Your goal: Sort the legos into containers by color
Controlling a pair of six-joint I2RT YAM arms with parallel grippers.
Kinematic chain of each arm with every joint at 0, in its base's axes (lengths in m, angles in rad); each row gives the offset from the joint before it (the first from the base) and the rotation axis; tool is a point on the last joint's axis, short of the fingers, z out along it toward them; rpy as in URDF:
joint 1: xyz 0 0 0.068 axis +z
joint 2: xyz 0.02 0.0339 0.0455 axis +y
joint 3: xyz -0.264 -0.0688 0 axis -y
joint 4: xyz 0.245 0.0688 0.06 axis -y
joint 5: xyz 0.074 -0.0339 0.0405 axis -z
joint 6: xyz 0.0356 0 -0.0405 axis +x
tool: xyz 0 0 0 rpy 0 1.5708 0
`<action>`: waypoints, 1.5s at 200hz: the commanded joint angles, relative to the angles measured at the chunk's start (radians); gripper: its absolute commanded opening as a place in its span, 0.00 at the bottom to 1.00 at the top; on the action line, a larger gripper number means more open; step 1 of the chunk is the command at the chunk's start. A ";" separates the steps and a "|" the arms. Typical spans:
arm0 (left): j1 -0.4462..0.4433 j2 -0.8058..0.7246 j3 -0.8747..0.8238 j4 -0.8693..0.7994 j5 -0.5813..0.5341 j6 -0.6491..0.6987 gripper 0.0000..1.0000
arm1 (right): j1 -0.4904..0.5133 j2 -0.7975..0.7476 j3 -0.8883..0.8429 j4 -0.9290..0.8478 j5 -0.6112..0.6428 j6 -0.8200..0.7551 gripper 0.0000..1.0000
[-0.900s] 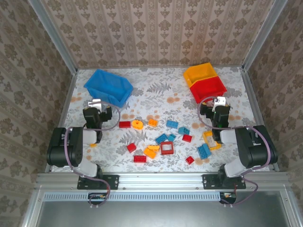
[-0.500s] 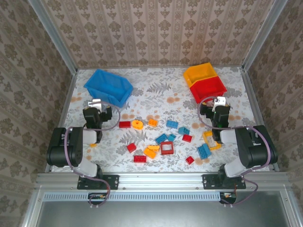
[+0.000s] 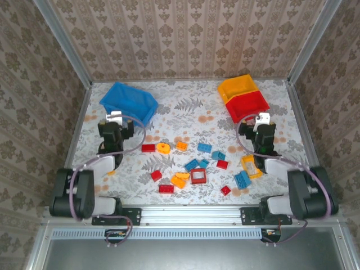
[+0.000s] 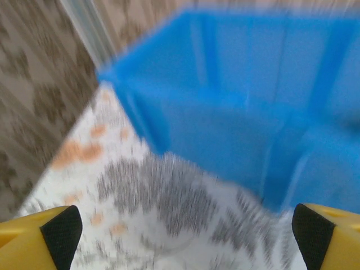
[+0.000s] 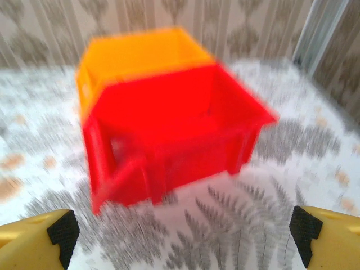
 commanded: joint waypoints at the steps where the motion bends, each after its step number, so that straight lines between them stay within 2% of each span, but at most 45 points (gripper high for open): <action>1: -0.101 -0.134 0.152 -0.191 -0.232 0.008 1.00 | 0.030 -0.196 0.153 -0.178 0.108 0.000 1.00; 9: -0.136 -0.156 0.225 -0.264 -0.282 -0.030 1.00 | 0.031 -0.232 0.249 -0.289 0.137 0.064 1.00; 16: -0.152 -0.161 0.311 -0.394 -0.345 -0.150 1.00 | 0.027 -0.235 0.357 -0.438 0.201 0.209 1.00; 21: -0.150 -0.159 0.386 -0.551 -0.380 -0.327 1.00 | 0.020 -0.225 0.444 -0.618 0.257 0.368 1.00; 28: -0.132 -0.143 0.528 -0.894 -0.359 -0.556 1.00 | 0.004 -0.199 0.579 -0.912 0.293 0.567 1.00; 34: -0.104 -0.122 0.625 -1.118 -0.325 -0.690 1.00 | -0.006 -0.167 0.670 -1.124 0.321 0.711 1.00; 38: -0.086 -0.103 0.670 -1.194 -0.311 -0.770 1.00 | -0.017 -0.146 0.703 -1.225 0.318 0.759 1.00; 46: -0.026 -0.079 0.689 -1.205 -0.173 -0.794 1.00 | -0.052 -0.114 0.735 -1.247 0.192 0.749 0.99; 51: 0.016 -0.066 0.692 -1.194 -0.041 -0.793 1.00 | -0.065 -0.098 0.749 -1.246 0.109 0.724 0.97; 60: 0.060 -0.033 0.706 -1.219 0.079 -0.839 1.00 | -0.061 -0.070 0.782 -1.284 0.051 0.720 0.91; 70: 0.073 0.014 0.747 -1.304 0.122 -0.904 1.00 | -0.062 -0.036 0.815 -1.355 0.022 0.767 0.89; 85: 0.087 0.105 0.833 -1.436 0.173 -0.951 1.00 | -0.086 0.039 0.859 -1.423 -0.081 0.808 0.77; 100: 0.097 0.190 0.909 -1.517 0.213 -0.968 1.00 | -0.104 0.124 0.914 -1.491 -0.155 0.834 0.75; 126: 0.112 0.321 1.005 -1.568 0.270 -0.981 1.00 | -0.119 0.277 0.986 -1.564 -0.225 0.869 0.78; 159: 0.123 0.425 1.046 -1.519 0.334 -0.995 1.00 | -0.138 0.392 1.034 -1.511 -0.267 0.863 0.81; 190: 0.130 0.483 1.090 -1.499 0.339 -0.994 1.00 | -0.168 0.521 1.112 -1.503 -0.322 0.862 0.81; 220: 0.130 0.539 1.136 -1.507 0.348 -0.993 1.00 | -0.180 0.625 1.190 -1.553 -0.311 0.870 0.73; 276: 0.124 0.594 1.180 -1.507 0.351 -0.988 1.00 | -0.193 0.784 1.299 -1.558 -0.311 0.851 0.67; 300: 0.124 0.609 1.185 -1.494 0.351 -0.984 1.00 | -0.193 0.832 1.326 -1.558 -0.313 0.834 0.60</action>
